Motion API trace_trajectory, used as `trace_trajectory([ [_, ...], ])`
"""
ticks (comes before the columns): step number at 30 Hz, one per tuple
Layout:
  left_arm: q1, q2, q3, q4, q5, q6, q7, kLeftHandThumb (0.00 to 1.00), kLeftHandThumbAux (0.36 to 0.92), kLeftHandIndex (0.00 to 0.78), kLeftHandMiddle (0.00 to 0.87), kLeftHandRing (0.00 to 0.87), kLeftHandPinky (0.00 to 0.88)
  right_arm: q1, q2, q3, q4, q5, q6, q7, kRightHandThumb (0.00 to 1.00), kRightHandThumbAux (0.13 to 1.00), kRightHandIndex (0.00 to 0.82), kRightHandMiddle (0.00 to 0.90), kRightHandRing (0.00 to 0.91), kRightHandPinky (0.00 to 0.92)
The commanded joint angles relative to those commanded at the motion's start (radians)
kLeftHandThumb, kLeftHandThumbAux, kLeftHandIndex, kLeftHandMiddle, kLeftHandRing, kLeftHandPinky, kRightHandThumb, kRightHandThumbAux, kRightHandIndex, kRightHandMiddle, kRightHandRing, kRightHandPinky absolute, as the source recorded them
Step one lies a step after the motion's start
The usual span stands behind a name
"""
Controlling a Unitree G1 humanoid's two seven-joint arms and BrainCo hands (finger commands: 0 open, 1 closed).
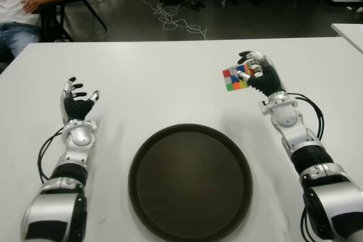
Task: Pick up the Rubik's Cube and put it in the plate
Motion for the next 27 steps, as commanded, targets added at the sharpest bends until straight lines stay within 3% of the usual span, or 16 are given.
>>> trace_trajectory([
  [8,-0.002,0.002,-0.003,0.005,0.007,0.007,0.015,0.066,0.758,0.137,0.227,0.276,0.350,0.035,0.029,-0.016,-0.062,0.063,0.023,0.087,0.683,0.724,0.437,0.813,0.830,0.810],
  [16,-0.004,0.003,-0.004,0.007,0.007,0.011,0.014,0.085,0.760,0.127,0.203,0.250,0.342,0.066,0.047,-0.021,-0.124,0.106,0.076,0.172,0.691,0.721,0.437,0.803,0.822,0.806],
  [27,-0.006,0.005,0.000,0.015,0.002,0.000,0.009,0.127,0.758,0.145,0.188,0.217,0.276,0.125,0.064,-0.029,-0.287,0.200,0.286,0.331,0.690,0.723,0.435,0.776,0.796,0.778],
])
